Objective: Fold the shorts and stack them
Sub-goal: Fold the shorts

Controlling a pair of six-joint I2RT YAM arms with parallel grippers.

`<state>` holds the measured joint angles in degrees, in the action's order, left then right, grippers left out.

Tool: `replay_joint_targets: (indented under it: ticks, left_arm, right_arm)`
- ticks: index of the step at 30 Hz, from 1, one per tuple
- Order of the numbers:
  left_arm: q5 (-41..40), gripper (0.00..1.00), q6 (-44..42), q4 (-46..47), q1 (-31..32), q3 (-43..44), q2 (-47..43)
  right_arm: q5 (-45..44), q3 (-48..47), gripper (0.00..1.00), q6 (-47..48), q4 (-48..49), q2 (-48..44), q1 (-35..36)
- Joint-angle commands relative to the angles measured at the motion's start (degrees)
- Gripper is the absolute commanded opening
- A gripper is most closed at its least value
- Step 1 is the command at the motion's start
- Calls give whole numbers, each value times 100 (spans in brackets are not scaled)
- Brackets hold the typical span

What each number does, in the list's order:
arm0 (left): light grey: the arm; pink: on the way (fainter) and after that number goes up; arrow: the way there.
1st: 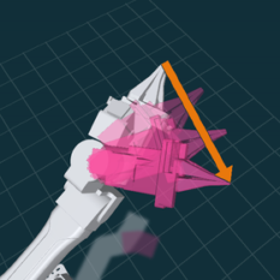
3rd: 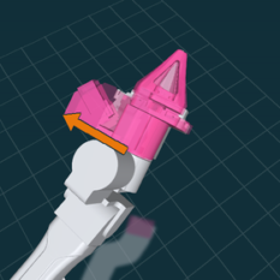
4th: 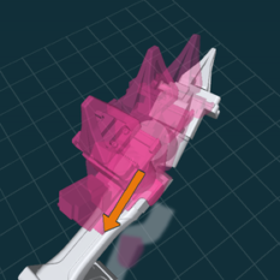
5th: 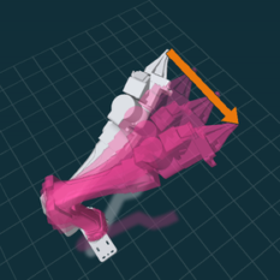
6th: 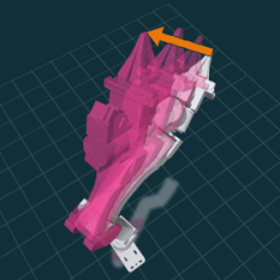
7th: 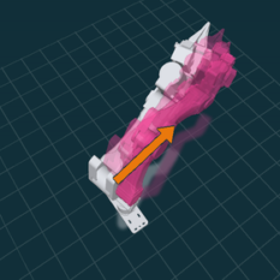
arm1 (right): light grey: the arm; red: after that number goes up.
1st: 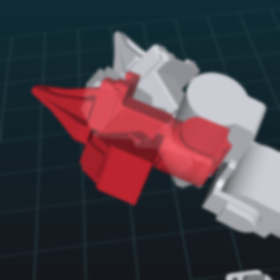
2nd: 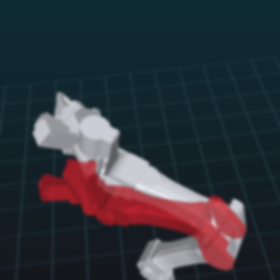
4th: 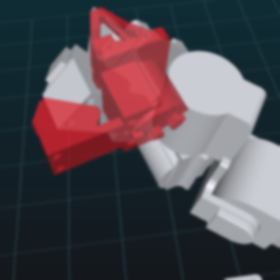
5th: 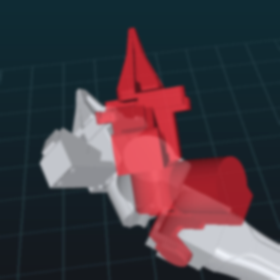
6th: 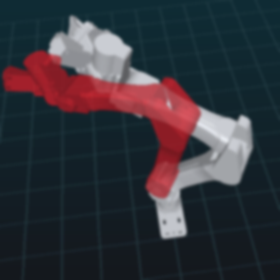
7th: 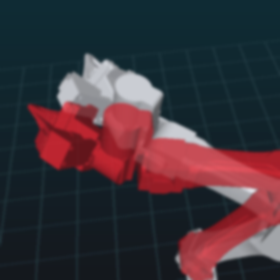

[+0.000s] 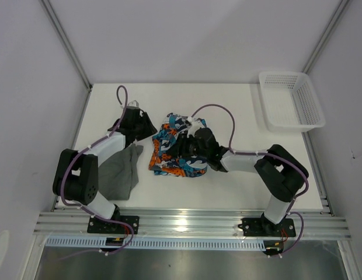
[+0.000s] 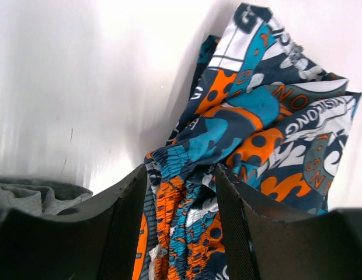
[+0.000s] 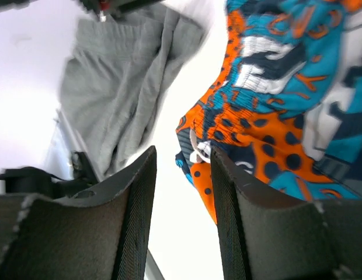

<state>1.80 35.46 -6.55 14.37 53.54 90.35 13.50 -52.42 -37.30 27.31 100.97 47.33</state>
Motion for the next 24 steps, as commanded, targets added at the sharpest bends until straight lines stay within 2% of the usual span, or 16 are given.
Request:
replay_joint_targets:
  ticks: [1,6,12,17,24]
  left_arm:
    - [-93,54,-259,91,-48,131,-403]
    - [583,55,-443,566,30,25,-404]
    - [1304,59,-628,892,215,209,114]
    - [1481,63,-804,822,382,359,466]
    - [1481,62,-1129,699,400,429,616]
  right_arm:
    - [741,442,44,-567,923,-192,-408]
    - [1233,1005,42,-1121,1539,-42,-961]
    - [1472,1726,41,-1630,2610,449,-981]
    - [1410,2087,41,-1816,3157,1064,-831]
    - [1507,2035,40,-1922,3536,1435,-883]
